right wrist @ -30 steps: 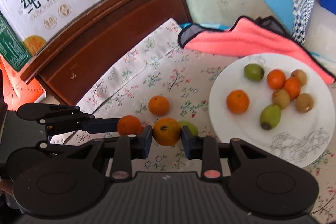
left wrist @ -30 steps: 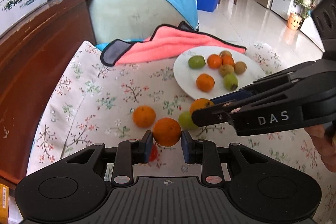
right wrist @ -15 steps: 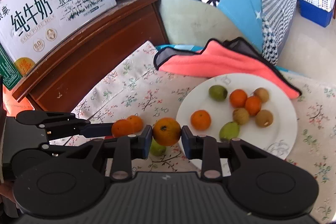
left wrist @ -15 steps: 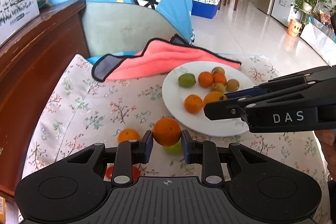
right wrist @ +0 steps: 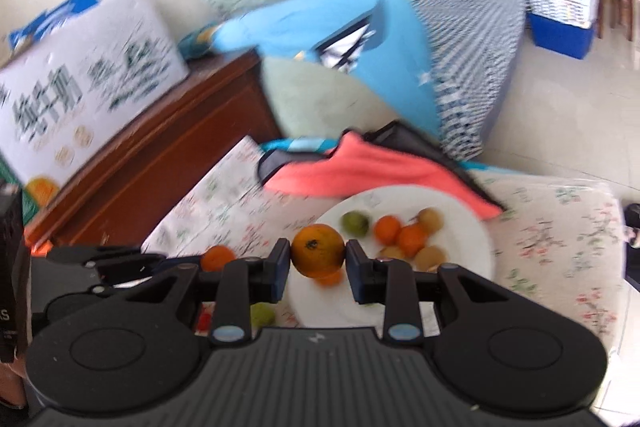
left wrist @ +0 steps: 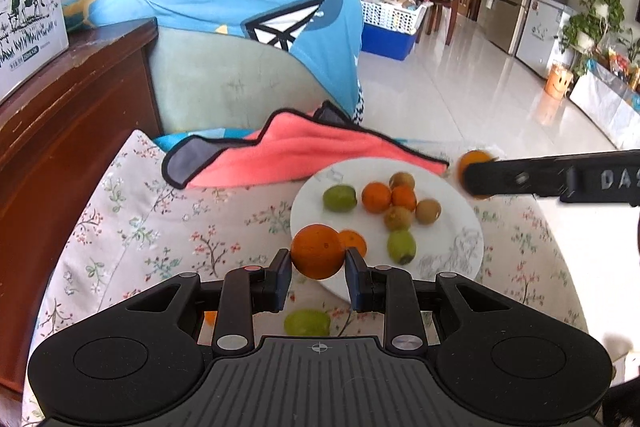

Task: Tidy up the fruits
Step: 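Carry both held oranges over the white plate, then open both grippers to set the oranges onto the plate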

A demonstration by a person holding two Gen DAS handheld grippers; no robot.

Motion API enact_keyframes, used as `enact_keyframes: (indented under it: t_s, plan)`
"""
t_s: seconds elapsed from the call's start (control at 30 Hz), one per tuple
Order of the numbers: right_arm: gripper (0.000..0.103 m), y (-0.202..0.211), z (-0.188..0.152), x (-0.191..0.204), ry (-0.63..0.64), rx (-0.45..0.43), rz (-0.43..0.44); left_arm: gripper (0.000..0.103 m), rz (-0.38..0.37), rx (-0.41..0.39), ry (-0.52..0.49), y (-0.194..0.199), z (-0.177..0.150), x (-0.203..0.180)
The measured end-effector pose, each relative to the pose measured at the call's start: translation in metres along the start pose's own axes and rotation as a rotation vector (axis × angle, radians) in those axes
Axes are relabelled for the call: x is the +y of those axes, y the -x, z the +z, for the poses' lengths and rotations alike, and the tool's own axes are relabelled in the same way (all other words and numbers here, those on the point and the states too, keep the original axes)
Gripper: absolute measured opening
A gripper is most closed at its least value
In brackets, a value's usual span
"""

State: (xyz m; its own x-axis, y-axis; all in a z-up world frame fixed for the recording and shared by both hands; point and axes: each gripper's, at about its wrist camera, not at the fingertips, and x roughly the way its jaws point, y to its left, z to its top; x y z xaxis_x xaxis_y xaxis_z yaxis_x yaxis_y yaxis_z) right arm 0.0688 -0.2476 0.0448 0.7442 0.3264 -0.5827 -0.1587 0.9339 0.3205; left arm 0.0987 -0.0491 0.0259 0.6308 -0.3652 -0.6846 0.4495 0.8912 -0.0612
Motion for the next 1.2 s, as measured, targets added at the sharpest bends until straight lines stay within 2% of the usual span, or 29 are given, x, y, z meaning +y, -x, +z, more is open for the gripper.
enact_keyframes:
  t_s: [0.17,0.27,0.53,0.77,1.0,1.07,1.2]
  plan:
    - [0.03,0.015,0.008,-0.028,-0.072,-0.039,-0.054,0.026,-0.013,-0.004,0.01,-0.006,0.004,-0.007]
    - [0.03,0.014,0.007,-0.041,-0.114,-0.032,-0.083,0.026,-0.033,0.011,0.007,-0.015,0.004,-0.015]
    - [0.03,-0.014,-0.01,-0.061,-0.236,0.106,-0.096,0.026,-0.032,0.088,-0.002,-0.046,-0.003,-0.035]
    - [0.03,-0.034,-0.023,-0.07,-0.305,0.163,-0.112,0.026,-0.024,0.121,0.01,-0.062,-0.004,-0.041]
    - [0.03,-0.046,-0.025,-0.075,-0.341,0.17,-0.143,0.026,-0.025,0.123,0.03,-0.067,-0.002,-0.043]
    - [0.033,-0.049,-0.024,-0.076,-0.361,0.171,-0.151,0.028,-0.023,0.118,0.036,-0.067,0.0,-0.044]
    - [0.033,-0.049,-0.022,-0.077,-0.368,0.145,-0.16,0.03,-0.027,0.104,0.05,-0.063,0.003,-0.044]
